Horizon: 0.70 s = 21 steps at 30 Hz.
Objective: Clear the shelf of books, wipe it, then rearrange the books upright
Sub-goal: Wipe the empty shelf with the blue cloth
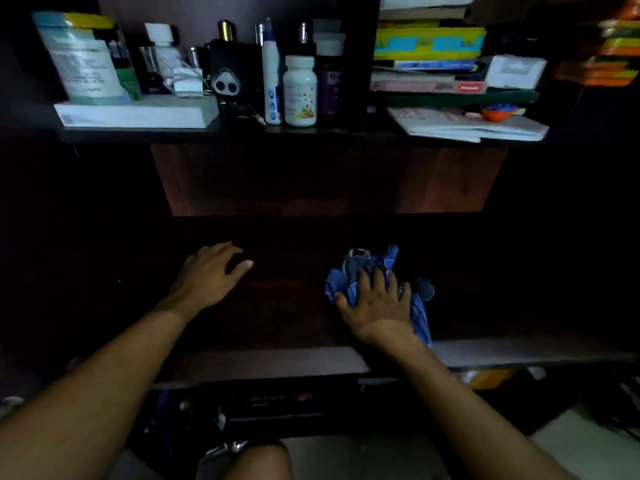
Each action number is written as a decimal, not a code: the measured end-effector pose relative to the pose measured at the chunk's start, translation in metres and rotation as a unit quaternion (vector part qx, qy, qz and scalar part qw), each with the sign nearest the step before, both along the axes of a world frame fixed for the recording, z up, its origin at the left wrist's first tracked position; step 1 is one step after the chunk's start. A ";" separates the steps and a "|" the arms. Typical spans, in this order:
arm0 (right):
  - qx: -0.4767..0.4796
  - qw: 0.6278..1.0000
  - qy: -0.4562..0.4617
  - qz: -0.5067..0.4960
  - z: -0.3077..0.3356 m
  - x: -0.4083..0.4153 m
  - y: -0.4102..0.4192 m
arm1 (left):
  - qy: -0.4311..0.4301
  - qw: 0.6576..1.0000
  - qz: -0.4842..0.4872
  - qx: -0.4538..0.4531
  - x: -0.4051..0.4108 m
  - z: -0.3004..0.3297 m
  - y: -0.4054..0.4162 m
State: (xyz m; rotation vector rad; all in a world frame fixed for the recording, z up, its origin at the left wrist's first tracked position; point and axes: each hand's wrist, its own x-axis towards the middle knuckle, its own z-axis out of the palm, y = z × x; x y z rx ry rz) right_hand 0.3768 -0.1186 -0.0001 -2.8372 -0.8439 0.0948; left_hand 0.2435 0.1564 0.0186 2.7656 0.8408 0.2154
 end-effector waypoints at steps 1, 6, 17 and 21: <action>0.008 1.000 -0.015 0.004 0.000 0.019 0.007 | 0.009 0.999 0.044 0.022 -0.013 -0.003 0.016; 0.031 0.998 -0.021 -0.043 0.009 0.143 0.069 | -0.010 0.991 0.124 0.056 -0.015 -0.025 0.036; 0.017 0.943 0.011 0.333 0.010 -0.010 0.227 | -0.265 0.941 0.173 -0.119 -0.019 -0.012 0.034; 0.029 0.921 -0.004 0.389 0.007 -0.049 0.134 | -0.271 0.933 0.181 -0.154 -0.040 -0.006 0.022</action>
